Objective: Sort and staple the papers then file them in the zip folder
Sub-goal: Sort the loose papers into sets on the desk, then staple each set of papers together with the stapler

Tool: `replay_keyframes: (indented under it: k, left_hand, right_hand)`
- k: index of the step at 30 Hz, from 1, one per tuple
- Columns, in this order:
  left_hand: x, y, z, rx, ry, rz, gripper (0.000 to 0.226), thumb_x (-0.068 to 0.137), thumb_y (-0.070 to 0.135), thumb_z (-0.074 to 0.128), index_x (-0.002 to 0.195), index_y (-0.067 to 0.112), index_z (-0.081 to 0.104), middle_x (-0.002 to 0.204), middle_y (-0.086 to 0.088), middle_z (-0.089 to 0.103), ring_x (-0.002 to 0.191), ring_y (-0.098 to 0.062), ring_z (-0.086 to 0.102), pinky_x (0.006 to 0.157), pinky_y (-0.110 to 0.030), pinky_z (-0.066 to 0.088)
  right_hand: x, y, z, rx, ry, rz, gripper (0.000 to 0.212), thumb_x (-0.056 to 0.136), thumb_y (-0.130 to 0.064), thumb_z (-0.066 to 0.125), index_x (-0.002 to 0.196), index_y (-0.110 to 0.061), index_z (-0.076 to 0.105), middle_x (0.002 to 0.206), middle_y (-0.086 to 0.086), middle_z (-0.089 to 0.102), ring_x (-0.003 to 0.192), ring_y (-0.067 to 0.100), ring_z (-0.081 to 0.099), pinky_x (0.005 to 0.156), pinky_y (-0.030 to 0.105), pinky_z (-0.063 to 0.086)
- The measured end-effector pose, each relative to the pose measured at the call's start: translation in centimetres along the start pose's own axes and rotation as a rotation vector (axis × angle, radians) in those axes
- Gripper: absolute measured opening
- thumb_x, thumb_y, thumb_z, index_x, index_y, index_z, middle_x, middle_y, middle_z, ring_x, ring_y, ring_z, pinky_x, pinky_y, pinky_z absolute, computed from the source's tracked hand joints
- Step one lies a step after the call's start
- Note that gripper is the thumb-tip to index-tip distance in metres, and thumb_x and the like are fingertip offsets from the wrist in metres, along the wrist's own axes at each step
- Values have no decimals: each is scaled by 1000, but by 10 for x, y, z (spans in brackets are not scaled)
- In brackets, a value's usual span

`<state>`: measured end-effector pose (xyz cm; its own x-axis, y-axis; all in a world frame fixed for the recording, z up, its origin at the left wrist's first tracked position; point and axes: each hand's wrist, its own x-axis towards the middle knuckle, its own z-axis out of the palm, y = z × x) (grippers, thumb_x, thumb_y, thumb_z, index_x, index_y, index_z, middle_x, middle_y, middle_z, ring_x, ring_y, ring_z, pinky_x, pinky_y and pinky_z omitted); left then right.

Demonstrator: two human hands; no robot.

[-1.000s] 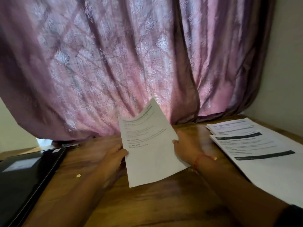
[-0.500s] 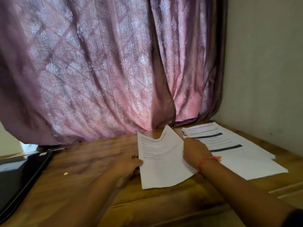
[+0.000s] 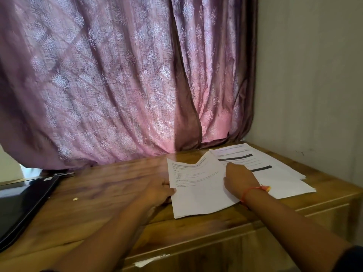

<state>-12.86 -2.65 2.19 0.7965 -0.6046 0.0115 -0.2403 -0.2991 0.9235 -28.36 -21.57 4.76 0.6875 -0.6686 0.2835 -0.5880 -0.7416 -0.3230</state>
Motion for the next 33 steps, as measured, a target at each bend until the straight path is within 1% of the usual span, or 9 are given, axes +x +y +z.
replay_keyframes:
  k: [2, 4, 9, 13, 16, 18, 22, 27, 33]
  left_hand:
    - [-1, 3, 4, 54, 19, 29, 14, 95, 1, 65, 103, 9, 74, 93, -4, 79, 68, -11, 72, 62, -25, 57]
    - [-1, 4, 8, 125, 34, 53, 14, 95, 3, 66, 105, 8, 73, 87, -3, 79, 58, -6, 67, 56, -20, 51]
    - [1, 8, 10, 296, 56, 53, 17, 93, 11, 70, 110, 11, 67, 89, 1, 75, 60, -8, 66, 55, -20, 51]
    - [2, 12, 8, 409, 49, 30, 16, 91, 15, 71, 102, 18, 60, 106, -6, 73, 74, -16, 66, 67, -32, 57]
    - [0, 14, 9, 496, 20, 55, 27, 93, 20, 70, 119, 17, 61, 126, -5, 67, 93, -16, 61, 68, -22, 48]
    - [-2, 14, 10, 568, 23, 90, 38, 96, 24, 67, 132, 14, 59, 134, -3, 62, 97, -12, 54, 64, -16, 40]
    - [-2, 13, 11, 661, 46, 160, 39, 99, 33, 62, 134, 17, 59, 139, -1, 60, 110, -16, 57, 78, -22, 42]
    - [-4, 17, -2, 805, 166, 262, 45, 102, 40, 54, 142, 19, 52, 145, -3, 54, 123, -23, 55, 89, -31, 45]
    - [5, 4, -54, 1133, 364, 320, 52, 96, 49, 56, 137, 18, 48, 143, -6, 47, 129, -29, 43, 97, -41, 44]
  right_hand:
    - [1, 3, 2, -3, 4, 7, 28, 99, -19, 51, 126, -11, 54, 126, 9, 62, 110, 23, 61, 96, 31, 47]
    - [0, 6, 2, -13, -5, 20, 30, 98, -21, 53, 128, -13, 54, 127, 8, 61, 111, 23, 60, 98, 32, 47]
    - [3, 13, 8, -78, -49, 31, 32, 98, -27, 52, 127, -15, 57, 126, 8, 61, 110, 23, 60, 98, 33, 48]
    - [8, 18, 9, -144, -138, 49, 38, 95, -37, 49, 125, -15, 58, 129, 10, 56, 117, 29, 50, 103, 41, 43]
    - [10, 19, 9, -148, -170, 70, 45, 95, -40, 48, 131, -15, 54, 136, 12, 48, 125, 31, 41, 105, 43, 39]
    - [11, 19, 10, -139, -159, 77, 47, 95, -43, 48, 134, -16, 52, 140, 12, 43, 129, 32, 37, 106, 43, 38]
    - [16, 17, 10, -163, -57, 46, 55, 93, -56, 46, 134, -19, 51, 144, 13, 42, 132, 32, 37, 106, 46, 38]
    - [24, -5, 12, -233, 108, -114, 74, 89, -72, 40, 144, -23, 41, 151, 11, 37, 138, 34, 34, 110, 50, 34]
    - [34, -69, 14, -262, 248, -397, 74, 86, -75, 38, 140, -24, 44, 147, 12, 39, 133, 33, 36, 105, 48, 36]
